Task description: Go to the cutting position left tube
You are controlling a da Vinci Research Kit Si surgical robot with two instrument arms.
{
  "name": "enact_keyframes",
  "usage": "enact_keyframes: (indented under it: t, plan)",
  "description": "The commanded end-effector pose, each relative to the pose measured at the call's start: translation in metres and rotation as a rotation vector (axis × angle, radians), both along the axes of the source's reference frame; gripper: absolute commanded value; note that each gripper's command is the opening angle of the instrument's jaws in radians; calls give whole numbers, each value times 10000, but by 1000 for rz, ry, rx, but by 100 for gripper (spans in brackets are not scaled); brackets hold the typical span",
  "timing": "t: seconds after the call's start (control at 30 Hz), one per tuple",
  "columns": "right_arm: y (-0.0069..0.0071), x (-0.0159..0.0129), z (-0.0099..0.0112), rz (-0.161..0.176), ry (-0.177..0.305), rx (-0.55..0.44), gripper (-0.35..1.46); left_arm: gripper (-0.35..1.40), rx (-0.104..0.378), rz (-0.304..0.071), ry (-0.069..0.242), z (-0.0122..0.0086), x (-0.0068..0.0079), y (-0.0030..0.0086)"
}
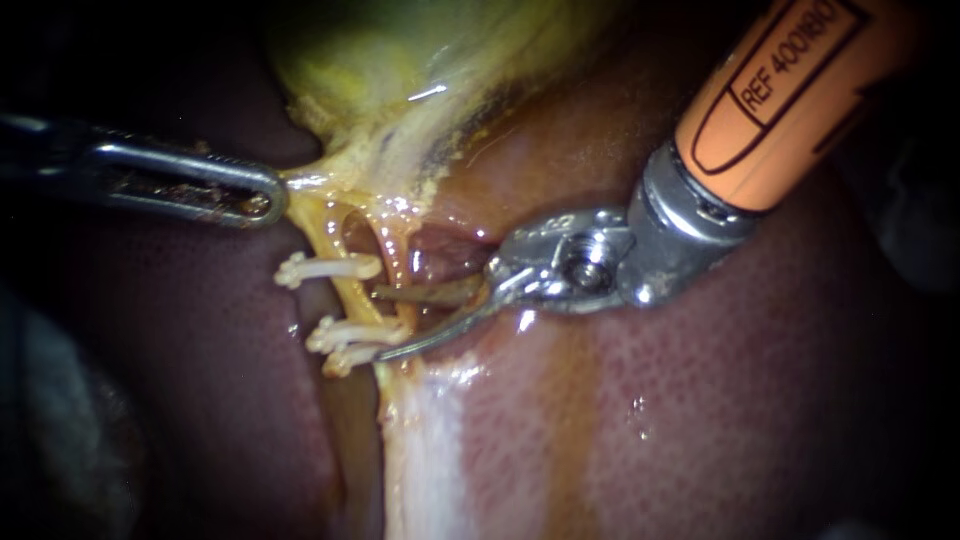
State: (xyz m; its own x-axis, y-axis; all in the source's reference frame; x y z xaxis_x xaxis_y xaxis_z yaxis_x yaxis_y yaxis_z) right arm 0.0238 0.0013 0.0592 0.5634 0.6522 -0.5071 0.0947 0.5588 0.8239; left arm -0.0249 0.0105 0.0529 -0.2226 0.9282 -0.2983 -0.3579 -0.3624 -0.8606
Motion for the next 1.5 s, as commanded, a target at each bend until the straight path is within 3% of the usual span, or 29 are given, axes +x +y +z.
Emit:
enact_keyframes:
  t: [0.03,0.23,0.57,1.0,1.23,1.37,1.5]
  plan:
    - [-1,0,2,-2,-3,-1,125,-35,0,0,0,0,0,0]
    - [2,3,12,36,-31,-32,125,-35,0,0,0,0,0,0]
    - [5,9,31,35,-56,-49,125,-35,0,-1,0,0,0,-1]
    - [-5,37,36,54,-8,-25,128,-35,-1,-2,1,0,-2,-2]
    - [-14,64,40,74,-9,-9,136,-35,-1,-3,2,1,-4,-2]
    - [-12,79,42,129,15,-5,143,-35,-2,-3,2,1,-5,-2]
    - [-13,82,40,134,19,-3,143,-35,-2,-4,2,1,-6,-2]
